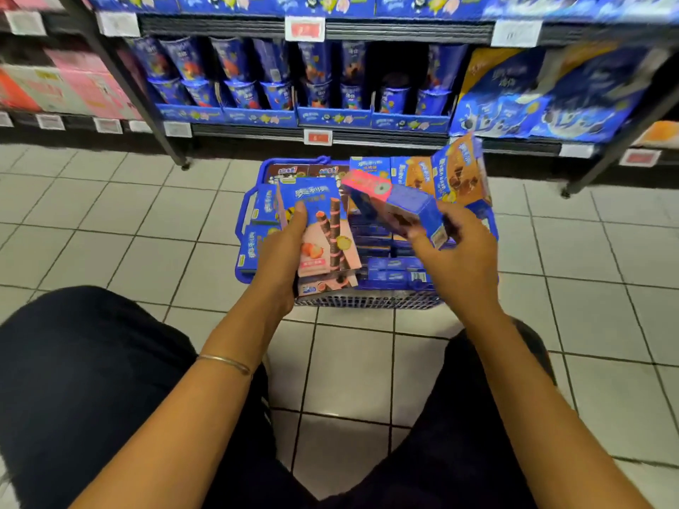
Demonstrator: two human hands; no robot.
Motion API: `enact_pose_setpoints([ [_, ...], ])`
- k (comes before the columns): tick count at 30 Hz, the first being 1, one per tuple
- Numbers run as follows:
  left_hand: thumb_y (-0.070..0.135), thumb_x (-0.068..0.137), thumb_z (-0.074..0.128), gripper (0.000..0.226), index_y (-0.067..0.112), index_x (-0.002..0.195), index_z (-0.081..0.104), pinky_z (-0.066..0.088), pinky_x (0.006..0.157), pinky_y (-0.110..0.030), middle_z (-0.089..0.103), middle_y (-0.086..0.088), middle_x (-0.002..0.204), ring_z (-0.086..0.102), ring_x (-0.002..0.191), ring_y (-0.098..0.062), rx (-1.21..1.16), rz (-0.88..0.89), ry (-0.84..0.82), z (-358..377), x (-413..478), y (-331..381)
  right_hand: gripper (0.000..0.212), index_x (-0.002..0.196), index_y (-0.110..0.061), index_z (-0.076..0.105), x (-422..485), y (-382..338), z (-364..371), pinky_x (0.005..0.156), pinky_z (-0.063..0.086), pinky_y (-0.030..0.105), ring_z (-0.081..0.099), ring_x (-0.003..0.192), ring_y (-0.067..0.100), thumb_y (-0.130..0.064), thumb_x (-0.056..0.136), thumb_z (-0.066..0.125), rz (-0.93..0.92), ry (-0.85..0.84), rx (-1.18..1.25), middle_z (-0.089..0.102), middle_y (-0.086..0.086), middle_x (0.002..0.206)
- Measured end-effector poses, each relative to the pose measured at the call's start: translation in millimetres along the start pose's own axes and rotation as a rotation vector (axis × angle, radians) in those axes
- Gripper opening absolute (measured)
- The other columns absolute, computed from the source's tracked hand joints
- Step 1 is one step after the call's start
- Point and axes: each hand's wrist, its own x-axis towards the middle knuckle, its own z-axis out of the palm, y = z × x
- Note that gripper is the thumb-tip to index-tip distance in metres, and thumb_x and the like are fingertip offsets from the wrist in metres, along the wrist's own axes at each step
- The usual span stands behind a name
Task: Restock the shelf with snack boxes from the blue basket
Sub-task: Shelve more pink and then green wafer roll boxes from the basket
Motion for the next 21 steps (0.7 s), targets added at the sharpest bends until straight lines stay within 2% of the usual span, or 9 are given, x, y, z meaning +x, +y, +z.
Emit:
enact_pose_setpoints([
  [3,0.063,0.096,0.064,0.043,0.023,0.092,0.077,0.065,0.081,-0.052,0.082,-0.014,0.103,0.08,0.089,-0.032,0.001,-0.036,-0.036,16.2,1.0,0.4,0.043,0.116,-0.014,0.068,-27.6,-14.8,0.0,0.093,0.053,0.035,0.062,0.112,0.014,0.007,0.079,0.073,-0.265,0.088,0.065,0.063,-0.01,0.116],
  [5,0.065,0.095,0.065,0.046,0.021,0.094,0.079,0.064,0.087,-0.058,0.081,-0.016,0.105,0.08,0.094,-0.034,0.009,-0.037,-0.077,27.3,1.2,-0.8,0.048,0.117,-0.013,0.066,-39.2,-19.5,8.7,0.092,0.056,0.045,0.062,0.116,0.017,0.014,0.078,0.072,-0.264,0.087,0.116,0.064,-0.007,0.119],
  [6,0.067,0.094,0.063,0.05,0.021,0.096,0.08,0.063,0.088,-0.06,0.081,-0.017,0.106,0.08,0.095,-0.035,0.007,-0.029,-0.093,31.8,0.7,-1.5,0.046,0.116,-0.013,0.065,-43.6,-21.0,14.3,0.089,0.057,0.042,0.064,0.113,0.017,0.013,0.079,0.073,-0.203,0.107,0.164,0.066,-0.006,0.116],
  [8,0.073,0.094,0.058,0.058,0.022,0.111,0.079,0.061,0.092,-0.063,0.08,-0.017,0.111,0.078,0.101,-0.036,-0.012,0.014,-0.109,36.8,0.5,-2.8,0.036,0.115,-0.008,0.062,-49.0,-25.4,25.2,0.082,0.059,0.03,0.069,0.105,0.012,0.008,0.084,0.072,0.072,0.192,0.417,0.07,-0.006,0.11],
  [11,0.077,0.086,0.059,0.069,0.026,0.131,0.069,0.061,0.094,-0.061,0.081,-0.006,0.114,0.079,0.103,-0.031,-0.034,0.084,-0.095,36.8,-1.8,-1.5,0.045,0.129,-0.006,0.049,-47.2,-33.7,33.0,0.083,0.062,0.037,0.072,0.107,0.015,0.004,0.09,0.068,0.423,0.247,0.709,0.071,0.002,0.117],
  [14,0.077,0.077,0.062,0.076,0.025,0.133,0.065,0.062,0.092,-0.057,0.081,-0.002,0.112,0.08,0.099,-0.025,-0.028,0.121,-0.084,33.1,-4.5,-2.1,0.043,0.121,-0.022,0.05,-39.9,-32.6,34.7,0.073,0.061,0.025,0.071,0.1,0.003,-0.009,0.089,0.074,0.409,0.177,0.486,0.07,-0.015,0.106],
  [18,0.076,0.088,0.06,0.066,0.025,0.13,0.063,0.064,0.088,-0.057,0.082,0.005,0.107,0.081,0.095,-0.022,0.01,0.191,-0.066,29.1,-1.9,3.0,0.025,0.111,-0.028,0.065,-23.8,-39.5,40.4,0.072,0.054,0.024,0.071,0.089,-0.001,-0.041,0.09,0.072,0.562,-0.049,0.455,0.075,-0.016,0.098],
  [19,0.083,0.085,0.056,0.075,0.025,0.133,0.062,0.064,0.088,-0.058,0.081,0.004,0.109,0.081,0.096,-0.022,0.033,0.201,-0.092,28.7,-3.4,9.2,0.023,0.108,-0.031,0.067,-20.8,-41.3,42.8,0.073,0.055,0.027,0.071,0.091,0.002,-0.046,0.091,0.07,0.575,-0.114,0.448,0.075,-0.015,0.099],
  [21,0.105,0.06,0.049,0.11,0.029,0.137,0.061,0.064,0.088,-0.055,0.08,0.003,0.115,0.08,0.098,-0.021,0.093,0.19,-0.133,26.8,-6.3,22.4,0.013,0.097,-0.041,0.067,-15.9,-45.7,46.6,0.082,0.059,0.039,0.069,0.093,0.005,-0.052,0.09,0.065,0.509,-0.17,0.375,0.073,-0.012,0.102],
])
